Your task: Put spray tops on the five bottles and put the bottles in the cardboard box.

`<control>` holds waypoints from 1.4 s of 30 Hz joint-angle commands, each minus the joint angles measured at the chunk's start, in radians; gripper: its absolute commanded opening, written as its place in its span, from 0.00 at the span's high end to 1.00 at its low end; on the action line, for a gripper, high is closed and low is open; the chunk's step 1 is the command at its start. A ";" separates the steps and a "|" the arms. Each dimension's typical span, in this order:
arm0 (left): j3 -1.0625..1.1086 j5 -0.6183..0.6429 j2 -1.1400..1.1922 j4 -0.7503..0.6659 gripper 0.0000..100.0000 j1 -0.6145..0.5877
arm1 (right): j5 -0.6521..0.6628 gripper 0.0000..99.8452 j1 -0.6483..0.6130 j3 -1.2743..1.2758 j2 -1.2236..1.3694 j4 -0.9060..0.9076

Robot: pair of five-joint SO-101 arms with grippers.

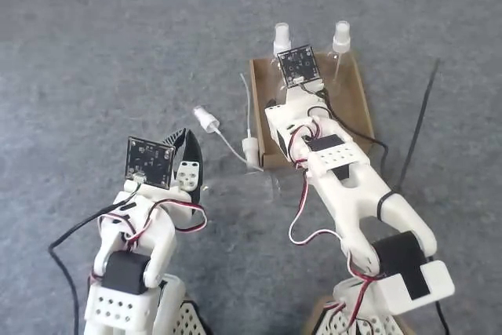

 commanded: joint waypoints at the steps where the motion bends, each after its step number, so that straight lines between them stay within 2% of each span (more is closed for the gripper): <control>1: -0.012 0.008 0.012 -0.035 0.99 -0.003 | 0.000 0.67 -0.008 -0.012 -0.084 0.010; 7: -0.012 0.008 0.012 -0.035 0.99 -0.003 | 0.000 0.67 -0.008 -0.012 -0.177 0.018; 9: -0.012 0.008 0.012 -0.035 0.99 -0.003 | 0.000 0.67 -0.008 -0.028 -0.236 0.074; 19: -0.012 0.009 0.014 -0.035 0.99 -0.003 | 0.000 0.67 -0.001 -0.253 -0.473 0.582; 24: -0.012 0.009 0.014 -0.035 0.99 -0.003 | -0.018 0.67 -0.007 -0.270 -0.567 0.829; 27: -0.012 0.008 0.012 -0.035 0.99 -0.003 | -0.149 0.72 -0.005 -0.244 -0.616 0.914; 31: -0.012 0.008 0.009 -0.035 0.99 -0.003 | -0.420 0.82 -0.007 -0.183 -0.636 0.997; 33: -0.012 0.008 0.009 -0.035 0.99 -0.003 | -0.534 0.83 -0.015 -0.135 -0.630 1.001; 36: -0.012 0.008 0.011 -0.035 0.99 -0.003 | -0.612 0.78 -0.031 -0.071 -0.613 1.001; 42: -0.012 0.008 0.009 -0.035 0.99 -0.003 | -0.698 0.60 -0.039 0.002 -0.593 1.001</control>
